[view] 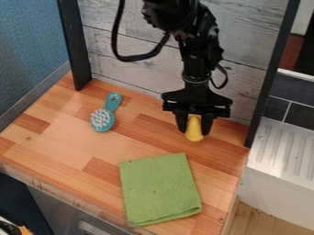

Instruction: Move the yellow object from the left front to the right rear area of the cabinet

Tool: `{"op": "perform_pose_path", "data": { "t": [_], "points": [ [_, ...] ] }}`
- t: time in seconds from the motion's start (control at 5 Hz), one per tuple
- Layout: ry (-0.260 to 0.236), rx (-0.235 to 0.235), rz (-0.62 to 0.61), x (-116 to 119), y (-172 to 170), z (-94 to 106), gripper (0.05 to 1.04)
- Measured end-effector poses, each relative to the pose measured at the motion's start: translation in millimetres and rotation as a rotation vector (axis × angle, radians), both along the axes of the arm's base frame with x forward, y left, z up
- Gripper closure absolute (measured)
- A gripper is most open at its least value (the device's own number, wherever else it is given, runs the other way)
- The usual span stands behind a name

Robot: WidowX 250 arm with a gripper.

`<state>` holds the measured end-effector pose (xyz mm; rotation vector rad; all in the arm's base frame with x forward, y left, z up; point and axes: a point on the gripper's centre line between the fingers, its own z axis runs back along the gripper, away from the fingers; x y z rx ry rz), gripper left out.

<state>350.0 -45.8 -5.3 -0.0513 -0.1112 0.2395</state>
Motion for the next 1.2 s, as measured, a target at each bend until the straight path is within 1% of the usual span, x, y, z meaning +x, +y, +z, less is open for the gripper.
{"op": "perform_pose_path", "data": {
  "t": [0.2, 0.4, 0.6, 0.8, 1.0, 1.2],
  "points": [
    [0.015, -0.004, -0.017, 3.6, -2.1, -10.1, 0.586],
    [0.019, -0.001, -0.032, 7.6, -2.6, -15.4, 0.542],
    [0.055, 0.001, -0.029, 5.2, -2.5, -20.5, 0.239],
    [0.047, 0.018, -0.008, 6.2, 0.6, -20.8, 0.052],
    [0.032, 0.015, 0.006, 4.3, 0.8, -12.1, 0.072],
    [0.002, 0.001, 0.012, 6.7, -0.4, 2.0, 0.077]
  ]
}}
